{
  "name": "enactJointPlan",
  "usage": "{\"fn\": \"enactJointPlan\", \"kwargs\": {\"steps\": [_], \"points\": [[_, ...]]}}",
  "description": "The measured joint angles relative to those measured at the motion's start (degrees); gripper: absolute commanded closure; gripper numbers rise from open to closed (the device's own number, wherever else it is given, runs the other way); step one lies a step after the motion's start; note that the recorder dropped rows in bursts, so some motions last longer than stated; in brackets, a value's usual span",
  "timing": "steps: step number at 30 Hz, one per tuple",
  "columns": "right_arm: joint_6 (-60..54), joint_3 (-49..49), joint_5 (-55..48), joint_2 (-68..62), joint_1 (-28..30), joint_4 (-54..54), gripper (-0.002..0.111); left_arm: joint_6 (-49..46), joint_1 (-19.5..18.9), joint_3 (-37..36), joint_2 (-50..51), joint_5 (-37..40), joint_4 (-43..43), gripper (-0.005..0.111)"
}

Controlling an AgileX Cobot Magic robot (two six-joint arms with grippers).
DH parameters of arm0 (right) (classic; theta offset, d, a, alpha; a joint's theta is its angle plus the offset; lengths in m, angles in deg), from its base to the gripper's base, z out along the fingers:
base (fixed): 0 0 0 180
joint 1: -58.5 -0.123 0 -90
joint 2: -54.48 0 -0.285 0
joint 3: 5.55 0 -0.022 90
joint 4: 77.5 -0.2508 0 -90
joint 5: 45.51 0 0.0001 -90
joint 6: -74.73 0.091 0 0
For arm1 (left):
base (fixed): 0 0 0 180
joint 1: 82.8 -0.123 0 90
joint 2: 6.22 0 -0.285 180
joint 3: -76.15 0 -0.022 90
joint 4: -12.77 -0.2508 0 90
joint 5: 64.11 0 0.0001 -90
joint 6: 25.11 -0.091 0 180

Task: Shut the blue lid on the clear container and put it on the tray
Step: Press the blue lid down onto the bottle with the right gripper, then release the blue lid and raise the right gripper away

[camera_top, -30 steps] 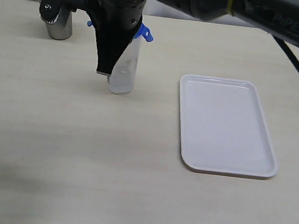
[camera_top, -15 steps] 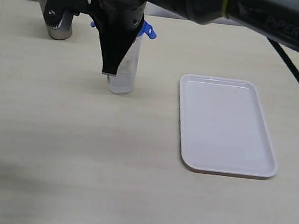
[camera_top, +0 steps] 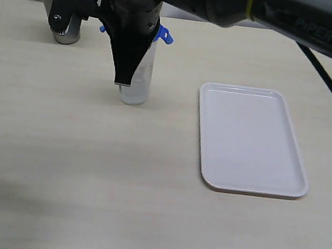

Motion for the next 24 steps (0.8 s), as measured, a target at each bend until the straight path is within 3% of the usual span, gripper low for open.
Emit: {"fn": "enactJointPlan", "kwargs": {"steps": [11,16,21,24], "points": [[-0.21,0.0,0.1,0.0,0.0,0.0,0.103,0.0,0.0,0.0,0.0,0.09,0.0,0.107],[-0.21,0.0,0.1,0.0,0.0,-0.13,0.081,0.0,0.0,0.0,0.0,0.09,0.0,0.107],[-0.21,0.0,0.1,0.0,0.0,-0.48,0.071,0.0,0.0,0.0,0.0,0.12,0.0,0.107],[-1.82,0.0,0.1,0.0,0.0,-2.63,0.057,0.0,0.0,0.0,0.0,0.22,0.0,0.107]]}}
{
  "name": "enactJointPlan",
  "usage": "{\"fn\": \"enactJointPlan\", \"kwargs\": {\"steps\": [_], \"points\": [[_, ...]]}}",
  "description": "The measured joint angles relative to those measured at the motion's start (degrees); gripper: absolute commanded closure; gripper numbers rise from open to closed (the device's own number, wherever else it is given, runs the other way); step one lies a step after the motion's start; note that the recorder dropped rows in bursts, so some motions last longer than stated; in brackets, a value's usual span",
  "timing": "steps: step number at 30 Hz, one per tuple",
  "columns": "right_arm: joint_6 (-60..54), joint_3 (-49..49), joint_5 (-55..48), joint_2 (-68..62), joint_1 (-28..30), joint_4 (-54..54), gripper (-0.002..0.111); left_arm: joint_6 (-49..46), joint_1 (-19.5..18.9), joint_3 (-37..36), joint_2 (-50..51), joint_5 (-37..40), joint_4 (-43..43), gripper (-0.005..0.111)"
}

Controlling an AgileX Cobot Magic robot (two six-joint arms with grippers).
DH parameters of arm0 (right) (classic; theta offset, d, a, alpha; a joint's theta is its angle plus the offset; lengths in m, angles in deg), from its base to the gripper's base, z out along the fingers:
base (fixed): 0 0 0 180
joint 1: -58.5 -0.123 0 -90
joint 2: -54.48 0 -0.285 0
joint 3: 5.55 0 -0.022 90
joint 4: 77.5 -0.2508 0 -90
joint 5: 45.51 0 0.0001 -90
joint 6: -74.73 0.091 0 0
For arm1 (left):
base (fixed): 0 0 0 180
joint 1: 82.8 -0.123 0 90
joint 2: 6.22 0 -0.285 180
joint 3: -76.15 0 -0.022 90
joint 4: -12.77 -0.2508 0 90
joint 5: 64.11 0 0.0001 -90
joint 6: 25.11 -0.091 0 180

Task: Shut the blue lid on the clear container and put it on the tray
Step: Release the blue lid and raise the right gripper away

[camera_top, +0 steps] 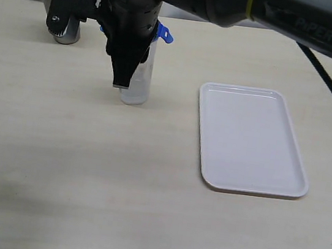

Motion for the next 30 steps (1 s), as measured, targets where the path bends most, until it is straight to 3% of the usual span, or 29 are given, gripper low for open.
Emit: {"fn": "enactJointPlan", "kwargs": {"steps": [10,12,16,19,23,27,30], "points": [[-1.38,0.0,-0.23,5.29,0.0,-6.86,0.058,0.0,0.0,0.0,0.0,0.0,0.0,0.107],[-0.67,0.0,-0.23,7.25,0.0,-8.24,0.069,0.0,0.0,0.0,0.0,0.0,0.0,0.107],[1.46,0.0,0.26,11.49,0.0,-9.14,0.102,0.0,0.0,0.0,0.1,-1.94,0.0,0.107],[3.15,-1.05,3.27,14.22,1.27,-9.97,0.104,1.24,0.0,0.0,1.47,-4.34,-2.01,0.107],[4.84,-6.12,10.59,18.11,5.89,-13.5,0.104,15.62,0.0,0.77,6.51,-7.74,-17.75,0.107],[5.09,-15.11,22.46,22.38,11.66,-20.27,0.104,36.99,0.0,0.82,14.31,-19.16,-45.14,0.107],[3.51,-23.56,33.03,25.38,15.09,-27.87,0.104,45.45,0.0,1.96,20.27,-28.26,-56.52,0.107]]}}
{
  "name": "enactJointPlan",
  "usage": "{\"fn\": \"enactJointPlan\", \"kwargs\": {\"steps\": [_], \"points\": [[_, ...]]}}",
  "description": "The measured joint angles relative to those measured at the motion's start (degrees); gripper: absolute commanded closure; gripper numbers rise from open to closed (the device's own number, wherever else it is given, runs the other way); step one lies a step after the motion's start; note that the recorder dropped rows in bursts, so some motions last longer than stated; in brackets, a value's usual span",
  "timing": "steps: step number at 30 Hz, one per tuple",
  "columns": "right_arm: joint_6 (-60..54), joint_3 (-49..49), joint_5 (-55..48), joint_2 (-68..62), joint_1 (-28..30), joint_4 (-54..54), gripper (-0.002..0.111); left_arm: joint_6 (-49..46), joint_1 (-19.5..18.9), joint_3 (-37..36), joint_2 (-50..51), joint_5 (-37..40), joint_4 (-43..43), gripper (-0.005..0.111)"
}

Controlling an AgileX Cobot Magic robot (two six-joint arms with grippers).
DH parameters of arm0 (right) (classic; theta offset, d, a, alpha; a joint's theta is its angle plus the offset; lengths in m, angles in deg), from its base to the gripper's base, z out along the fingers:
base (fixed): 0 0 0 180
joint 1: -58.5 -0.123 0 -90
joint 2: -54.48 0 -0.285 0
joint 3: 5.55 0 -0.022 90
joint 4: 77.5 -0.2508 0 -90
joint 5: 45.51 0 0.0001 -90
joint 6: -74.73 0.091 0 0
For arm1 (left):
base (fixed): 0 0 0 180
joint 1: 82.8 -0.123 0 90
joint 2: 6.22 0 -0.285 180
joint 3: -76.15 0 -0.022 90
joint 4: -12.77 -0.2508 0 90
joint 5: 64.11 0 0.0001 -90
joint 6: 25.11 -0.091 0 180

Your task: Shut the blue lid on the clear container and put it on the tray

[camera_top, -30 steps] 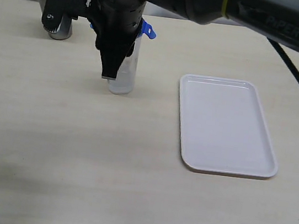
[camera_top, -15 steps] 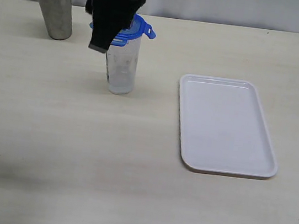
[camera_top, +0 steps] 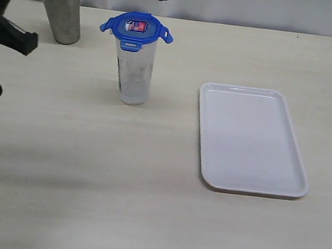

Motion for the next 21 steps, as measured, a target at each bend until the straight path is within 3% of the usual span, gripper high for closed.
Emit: {"fn": "enactJointPlan", "kwargs": {"steps": [4,8,11,15,19,21], "points": [[-7.12,-10.39,12.18,3.27,2.44,-10.62,0.104,6.28,-3.28,5.36,9.2,-3.92,-10.17,0.107],[-13.52,-16.61,18.43,3.89,5.83,-18.45,0.104,23.09,-10.77,12.33,18.86,-10.12,-31.12,0.107],[-15.69,-17.28,19.45,3.57,10.4,-22.13,0.104,35.06,-17.04,16.56,24.9,-18.1,-41.86,0.107],[-16.88,-17.17,22.33,3.47,15.72,-24.3,0.104,42.1,-23.51,19.77,30.55,-27.33,-49.8,0.107],[-13.28,-17.27,31.44,3.34,17.53,-23.24,0.104,42.44,-24.54,20.27,34.08,-29.85,-51.26,0.107],[-3.44,-17.27,36.56,2.95,17.53,-14.45,0.104,40.93,-24.42,20.33,35.08,-30.0,-51.26,0.107]]}}
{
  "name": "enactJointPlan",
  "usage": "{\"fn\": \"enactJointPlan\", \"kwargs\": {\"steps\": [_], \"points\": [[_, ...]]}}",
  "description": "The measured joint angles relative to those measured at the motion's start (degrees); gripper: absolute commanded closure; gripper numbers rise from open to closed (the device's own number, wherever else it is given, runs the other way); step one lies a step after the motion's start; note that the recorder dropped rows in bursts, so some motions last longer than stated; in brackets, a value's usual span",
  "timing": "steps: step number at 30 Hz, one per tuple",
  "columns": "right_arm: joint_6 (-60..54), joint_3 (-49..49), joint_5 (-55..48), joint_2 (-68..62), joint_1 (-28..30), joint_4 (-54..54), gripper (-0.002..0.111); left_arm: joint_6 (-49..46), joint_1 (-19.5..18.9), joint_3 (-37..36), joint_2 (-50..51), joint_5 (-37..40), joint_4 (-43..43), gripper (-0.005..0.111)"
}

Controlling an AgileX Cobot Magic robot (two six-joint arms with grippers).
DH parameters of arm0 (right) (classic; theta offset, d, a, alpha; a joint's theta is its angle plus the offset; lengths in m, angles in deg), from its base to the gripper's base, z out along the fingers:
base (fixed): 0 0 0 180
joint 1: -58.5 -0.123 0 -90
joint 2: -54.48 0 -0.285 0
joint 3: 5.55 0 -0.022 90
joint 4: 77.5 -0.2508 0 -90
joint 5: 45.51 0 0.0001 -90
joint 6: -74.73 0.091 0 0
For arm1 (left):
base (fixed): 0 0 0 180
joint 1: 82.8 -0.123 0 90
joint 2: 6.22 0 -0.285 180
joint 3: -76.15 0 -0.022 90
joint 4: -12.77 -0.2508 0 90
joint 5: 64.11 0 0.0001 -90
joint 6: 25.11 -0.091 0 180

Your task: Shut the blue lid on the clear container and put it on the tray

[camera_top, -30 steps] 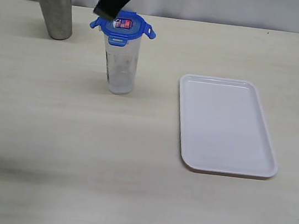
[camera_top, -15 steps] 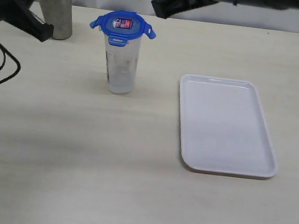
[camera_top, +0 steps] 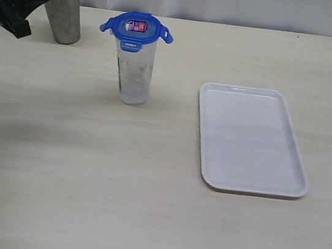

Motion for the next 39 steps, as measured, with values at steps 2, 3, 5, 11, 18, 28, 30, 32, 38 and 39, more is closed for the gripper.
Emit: {"fn": "enactJointPlan", "kwargs": {"steps": [2,3,5,11,18,28,30,32,38,39], "points": [[15.5,-0.8,6.35,-0.68,-0.11,14.58,0.104,-1.63,0.46,0.0,0.63,0.0,0.0,0.107],[25.91,-1.25,10.7,-1.32,0.12,24.79,0.104,-2.28,0.74,0.0,0.76,0.0,0.0,0.107],[45.14,-1.5,19.64,-3.3,1.5,44.27,0.104,-3.46,1.33,0.0,0.79,-0.07,0.0,0.107],[85.3,2.92,35.89,-10.21,8.02,86.82,0.104,-9.05,3.91,0.0,1.32,-0.74,3.99,0.107],[99.9,3.6,42.63,-13.75,10.03,110.47,0.104,-12.71,8.1,4.77,5.0,2.36,6.41,0.107],[100.81,3.59,50.44,-18.44,8.14,117.56,0.104,-12.71,9.94,12.79,14.87,5.45,6.87,0.107],[100.69,3.59,51.81,-18.44,7.91,117.68,0.104,-12.71,10.31,14.06,16.03,5.85,6.87,0.107],[100.21,3.62,51.8,-19.4,7.44,117.68,0.104,-12.41,10.58,15.29,17.19,6.24,6.87,0.107],[93.89,3.62,51.21,-24.66,7.44,113.05,0.104,-11.88,11.04,15.91,17.71,6.45,3.63,0.107],[93.2,3.62,51.21,-24.84,7.44,112.06,0.104,-11.88,11.04,15.91,17.71,6.45,3.14,0.107]]}}
